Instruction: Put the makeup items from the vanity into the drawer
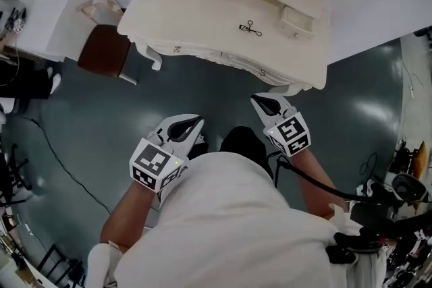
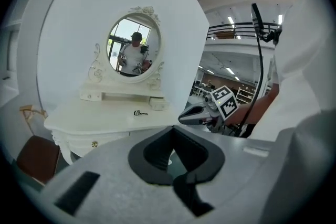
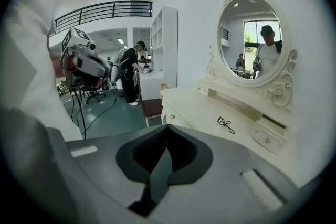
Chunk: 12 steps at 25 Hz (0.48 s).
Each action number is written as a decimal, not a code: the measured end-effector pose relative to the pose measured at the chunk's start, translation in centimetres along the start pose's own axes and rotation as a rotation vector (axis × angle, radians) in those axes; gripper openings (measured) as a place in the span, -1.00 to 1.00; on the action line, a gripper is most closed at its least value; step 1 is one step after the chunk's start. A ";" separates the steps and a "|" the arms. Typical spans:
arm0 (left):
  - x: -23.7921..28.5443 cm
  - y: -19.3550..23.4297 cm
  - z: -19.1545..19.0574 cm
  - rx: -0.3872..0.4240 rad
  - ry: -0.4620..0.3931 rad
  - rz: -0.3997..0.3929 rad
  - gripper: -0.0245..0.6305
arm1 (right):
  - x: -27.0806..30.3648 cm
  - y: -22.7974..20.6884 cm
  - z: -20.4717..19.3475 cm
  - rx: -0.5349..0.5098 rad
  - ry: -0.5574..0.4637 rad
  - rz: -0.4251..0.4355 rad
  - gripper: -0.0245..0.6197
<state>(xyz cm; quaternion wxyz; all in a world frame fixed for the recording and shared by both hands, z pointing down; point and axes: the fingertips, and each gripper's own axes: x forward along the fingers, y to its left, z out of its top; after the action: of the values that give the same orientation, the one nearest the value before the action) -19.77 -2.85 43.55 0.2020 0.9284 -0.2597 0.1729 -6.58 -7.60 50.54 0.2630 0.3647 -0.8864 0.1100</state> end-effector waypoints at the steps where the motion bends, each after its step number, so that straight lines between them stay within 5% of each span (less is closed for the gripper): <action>1: 0.0 1.0 0.1 -0.001 0.006 -0.005 -0.92 | 0.8 -0.9 0.1 0.000 0.008 -0.014 -0.91; 12: 3.1 5.6 4.9 -0.072 -0.048 0.117 -0.92 | 9.3 -16.4 -1.2 -0.100 0.128 -0.056 -0.78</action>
<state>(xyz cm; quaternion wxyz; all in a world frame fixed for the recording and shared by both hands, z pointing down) -19.33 -10.79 42.26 0.2183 0.9077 -0.3243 0.1525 -0.11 -24.24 56.66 0.3399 0.3681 -0.8616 0.0815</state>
